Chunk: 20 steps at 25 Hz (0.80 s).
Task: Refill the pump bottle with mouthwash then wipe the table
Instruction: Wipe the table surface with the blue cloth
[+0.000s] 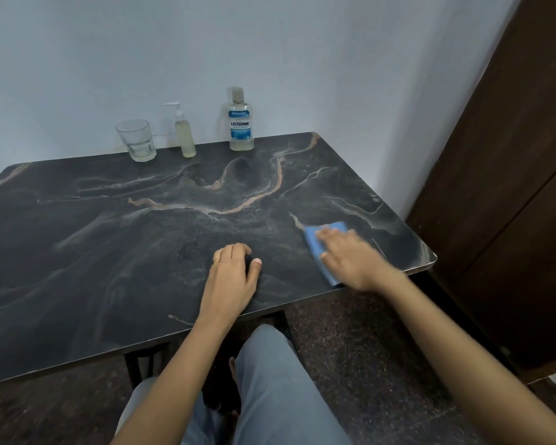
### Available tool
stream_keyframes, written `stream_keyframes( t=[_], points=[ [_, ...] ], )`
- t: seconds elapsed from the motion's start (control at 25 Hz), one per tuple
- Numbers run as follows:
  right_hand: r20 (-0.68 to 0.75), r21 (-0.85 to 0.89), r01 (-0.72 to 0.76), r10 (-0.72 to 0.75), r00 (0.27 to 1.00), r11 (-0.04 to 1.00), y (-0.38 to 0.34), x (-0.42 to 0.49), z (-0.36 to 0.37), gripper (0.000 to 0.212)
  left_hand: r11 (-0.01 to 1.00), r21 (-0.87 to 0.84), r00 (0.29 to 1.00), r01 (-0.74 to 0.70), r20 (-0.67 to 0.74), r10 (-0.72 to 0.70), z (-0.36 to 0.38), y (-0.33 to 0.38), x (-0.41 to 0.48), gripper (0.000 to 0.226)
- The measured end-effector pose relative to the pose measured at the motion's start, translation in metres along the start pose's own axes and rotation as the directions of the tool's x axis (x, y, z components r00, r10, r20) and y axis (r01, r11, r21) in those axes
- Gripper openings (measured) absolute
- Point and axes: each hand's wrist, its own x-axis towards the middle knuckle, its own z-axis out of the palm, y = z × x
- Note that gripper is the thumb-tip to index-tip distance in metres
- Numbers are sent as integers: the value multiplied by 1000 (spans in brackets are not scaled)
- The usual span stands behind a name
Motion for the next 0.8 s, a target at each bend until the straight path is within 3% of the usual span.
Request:
stream_keyframes(
  t=[0.08, 0.16, 0.32, 0.44, 0.6, 0.72, 0.8],
  points=[
    [8, 15, -243, 243, 970, 970, 50, 15, -10, 55, 1000, 18, 1000, -3, -6, 3, 2, 0, 1, 26],
    [28, 46, -388, 387, 921, 920, 79, 47, -16, 57, 1000, 22, 1000, -5, -20, 5, 3, 0, 1, 26],
    [81, 54, -455, 451, 889, 889, 77, 128, -19, 60, 1000, 22, 999, 4, -39, -3, 4, 0, 2, 25],
    [125, 48, -362, 354, 927, 931, 30, 171, -16, 60, 1000, 26, 999, -8, -37, 9, 4, 1, 3, 24],
    [109, 25, -68, 65, 992, 997, -56, 175, -4, 57, 1000, 24, 998, -19, -58, 21, 3, -1, 4, 22],
    [105, 0, 159, -158, 982, 987, -100, 137, 4, 56, 999, 14, 995, -31, -97, 33, 0, 3, 3, 18],
    [104, 14, 284, -284, 953, 959, -114, 95, 9, 57, 997, -83, 990, 4, -143, -16, -6, 3, 1, 15]
  ],
)
